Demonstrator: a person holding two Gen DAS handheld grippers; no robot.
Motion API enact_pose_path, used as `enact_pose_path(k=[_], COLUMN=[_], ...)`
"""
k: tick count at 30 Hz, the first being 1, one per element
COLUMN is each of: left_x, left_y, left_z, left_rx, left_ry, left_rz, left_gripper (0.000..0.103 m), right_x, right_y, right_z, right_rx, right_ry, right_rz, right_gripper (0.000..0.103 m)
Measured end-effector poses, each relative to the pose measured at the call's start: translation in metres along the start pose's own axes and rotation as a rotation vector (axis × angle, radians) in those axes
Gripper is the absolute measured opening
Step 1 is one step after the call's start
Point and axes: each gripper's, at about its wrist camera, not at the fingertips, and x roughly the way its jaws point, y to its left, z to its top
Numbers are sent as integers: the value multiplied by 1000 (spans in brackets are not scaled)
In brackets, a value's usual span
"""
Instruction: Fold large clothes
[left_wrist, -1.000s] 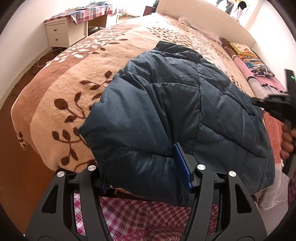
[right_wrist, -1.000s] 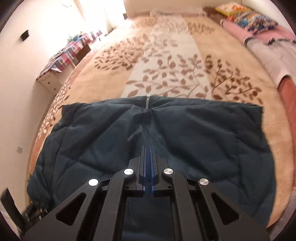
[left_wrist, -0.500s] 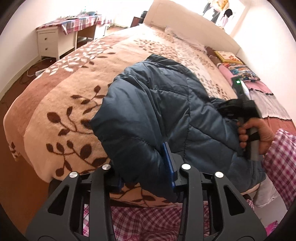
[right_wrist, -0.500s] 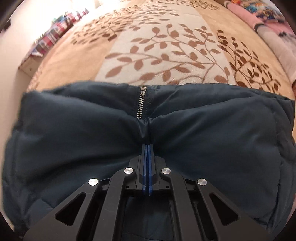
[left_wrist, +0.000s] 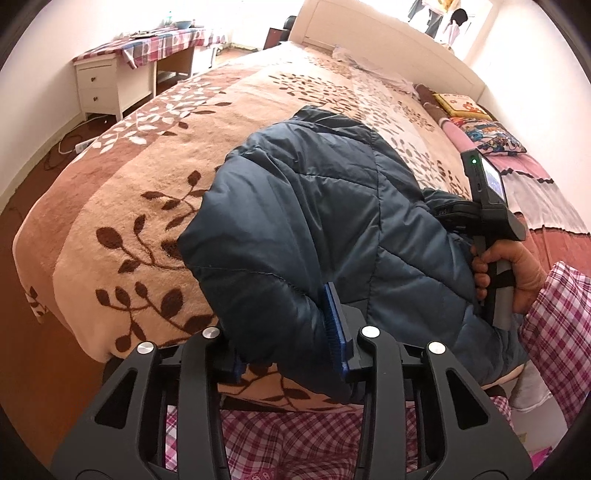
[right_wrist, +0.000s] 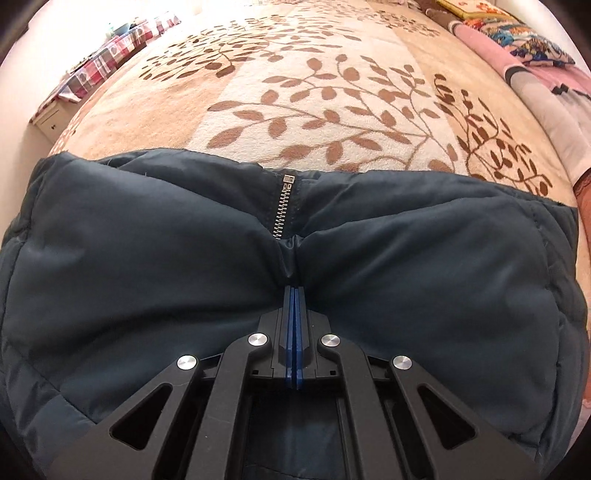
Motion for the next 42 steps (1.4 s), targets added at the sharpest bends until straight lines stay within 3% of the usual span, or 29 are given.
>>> enact_pose_path(k=[6, 9, 12, 18, 23, 30, 37, 42], left_x=[4, 4, 2, 1, -1, -3, -6, -6], left_y=[1, -1, -4, -3, -1, -2, -6, -9], left_z=[1, -1, -4, -3, -5, -5, -2, 0], left_rx=[-19, 10, 32, 17, 7, 11, 25, 29], left_ry=[28, 15, 0, -4, -6, -9, -14, -13], left_rz=[8, 16, 21, 20, 9, 7, 1, -1], left_gripper=[42, 31, 26, 24, 25, 25, 24, 24], right_x=[0, -4, -19, -91, -103, -66, -47, -42], right_y=[3, 4, -2, -11, -18, 0, 15, 14], right_z=[2, 4, 7, -12, -55, -68, -78, -81], right_rx=[-17, -23, 6, 13, 16, -62, -116, -113], right_ry=[2, 6, 7, -119, -62, 3, -16, -31], right_rz=[-15, -21, 27, 167, 224, 178, 89, 74], right_gripper=[1, 1, 1, 1, 1, 1, 1, 1])
